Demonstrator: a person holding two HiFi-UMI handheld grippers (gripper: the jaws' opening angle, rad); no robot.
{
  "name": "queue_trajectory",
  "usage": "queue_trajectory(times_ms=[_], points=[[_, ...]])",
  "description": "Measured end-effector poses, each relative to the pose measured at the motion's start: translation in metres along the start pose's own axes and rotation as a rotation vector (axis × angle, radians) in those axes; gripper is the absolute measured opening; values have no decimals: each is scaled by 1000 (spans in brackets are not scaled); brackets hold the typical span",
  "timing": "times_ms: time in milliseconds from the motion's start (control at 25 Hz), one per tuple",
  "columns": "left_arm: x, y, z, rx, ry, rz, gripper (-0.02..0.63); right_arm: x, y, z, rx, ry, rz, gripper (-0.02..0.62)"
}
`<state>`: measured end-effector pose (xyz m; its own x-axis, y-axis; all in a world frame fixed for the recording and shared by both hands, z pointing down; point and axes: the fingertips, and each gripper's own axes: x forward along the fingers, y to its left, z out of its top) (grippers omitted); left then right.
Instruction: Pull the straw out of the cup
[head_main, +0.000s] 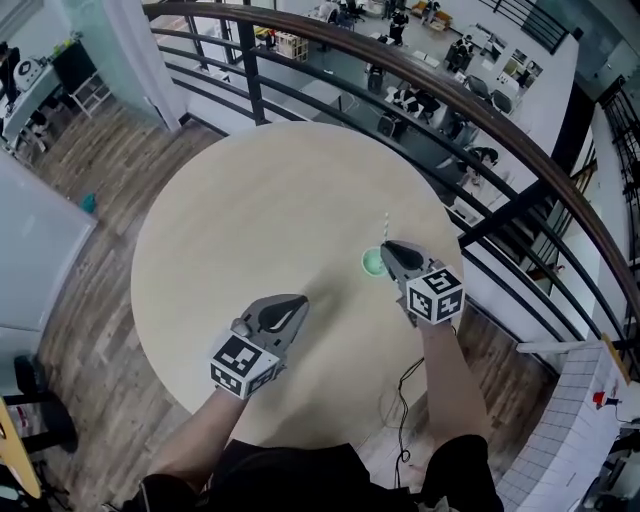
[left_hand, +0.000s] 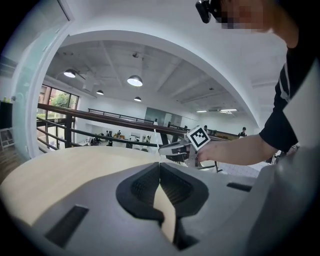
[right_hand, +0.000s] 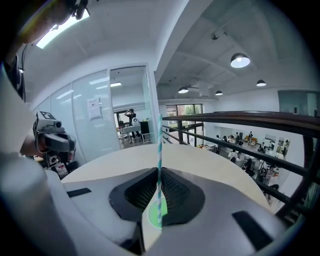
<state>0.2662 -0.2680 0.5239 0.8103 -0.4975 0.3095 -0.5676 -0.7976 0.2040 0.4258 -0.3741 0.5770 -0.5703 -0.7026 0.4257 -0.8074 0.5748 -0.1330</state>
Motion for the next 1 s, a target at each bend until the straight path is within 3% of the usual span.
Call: queue_trajectory(times_ms=[240, 480, 640, 1000], points=[[-2, -11, 12, 18, 1, -40, 8, -27, 14, 25, 7, -55, -8, 40], [-48, -26, 15, 39, -6, -101, 9, -57, 76, 44, 23, -98, -32, 40], [-51, -25, 35, 86, -19, -146, 9, -78, 87, 67, 53, -152, -69, 40], [-115, -37, 39, 150, -47, -278, 9, -136, 186, 73, 169, -265, -166, 40]])
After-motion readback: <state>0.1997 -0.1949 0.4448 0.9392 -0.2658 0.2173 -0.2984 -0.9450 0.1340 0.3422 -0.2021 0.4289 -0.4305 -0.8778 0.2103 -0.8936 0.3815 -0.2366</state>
